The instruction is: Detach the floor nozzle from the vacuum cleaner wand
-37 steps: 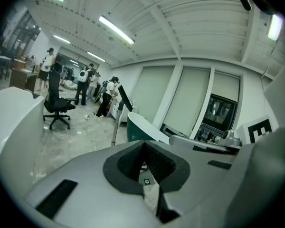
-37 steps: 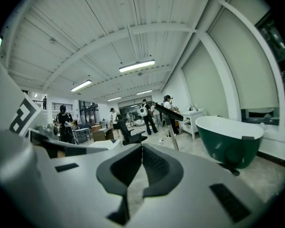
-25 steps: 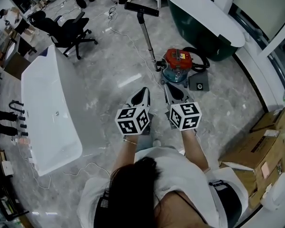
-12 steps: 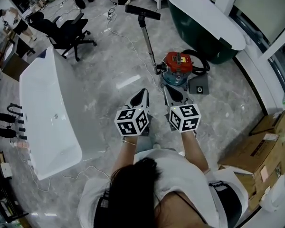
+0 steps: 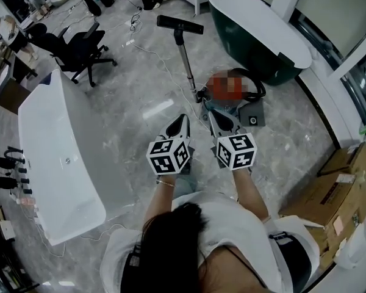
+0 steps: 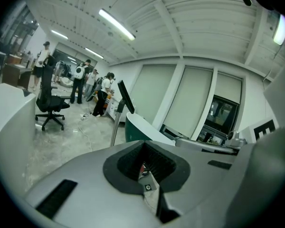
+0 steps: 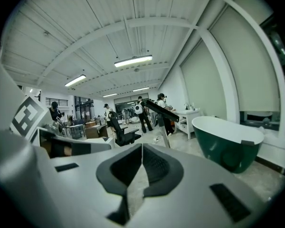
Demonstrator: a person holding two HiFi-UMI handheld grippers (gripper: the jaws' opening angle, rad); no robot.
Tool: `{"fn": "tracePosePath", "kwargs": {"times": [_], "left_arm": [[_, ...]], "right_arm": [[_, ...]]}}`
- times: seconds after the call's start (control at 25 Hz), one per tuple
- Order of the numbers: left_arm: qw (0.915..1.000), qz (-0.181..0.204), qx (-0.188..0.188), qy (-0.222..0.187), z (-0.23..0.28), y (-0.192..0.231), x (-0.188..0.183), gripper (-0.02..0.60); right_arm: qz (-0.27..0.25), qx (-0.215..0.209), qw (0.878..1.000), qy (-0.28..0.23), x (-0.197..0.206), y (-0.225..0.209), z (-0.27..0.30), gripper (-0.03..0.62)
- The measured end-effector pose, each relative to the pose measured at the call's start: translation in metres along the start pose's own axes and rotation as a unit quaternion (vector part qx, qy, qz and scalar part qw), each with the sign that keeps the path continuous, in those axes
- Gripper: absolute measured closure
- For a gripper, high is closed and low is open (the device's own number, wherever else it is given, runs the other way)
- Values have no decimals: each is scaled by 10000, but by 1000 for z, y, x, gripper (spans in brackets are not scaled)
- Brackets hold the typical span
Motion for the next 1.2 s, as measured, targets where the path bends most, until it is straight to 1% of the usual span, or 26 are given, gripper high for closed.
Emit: {"fn": "tracePosePath", "kwargs": {"times": [0.24, 0.56, 0.84, 1.04, 1.2], "left_arm": [[10000, 62, 7, 28, 22, 27, -23, 578], [9998, 53, 120, 139, 48, 63, -39, 577], [9994, -13, 286, 170, 72, 95, -52, 577], [9992, 94, 293, 241, 87, 113, -60, 577], [9988, 159, 338, 313, 98, 125, -65, 577]], "right_arm": [[36, 23, 10000, -19, -13, -1, 34, 579], [83, 58, 9999, 105, -20, 2, 73, 577], [109, 266, 9995, 153, -29, 2, 103, 577], [164, 352, 9992, 126, -30, 3, 123, 577], [180, 333, 9992, 120, -31, 6, 139, 577]]}}
Point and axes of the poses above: the fingertips, and each gripper's own axes: z forward along the fingers, y to its left, x out of its underside, the point moved 9 cm from there along -z, backward along the fingers, and after that the axes turned 11 degrees about x, right-handed, at the moved point
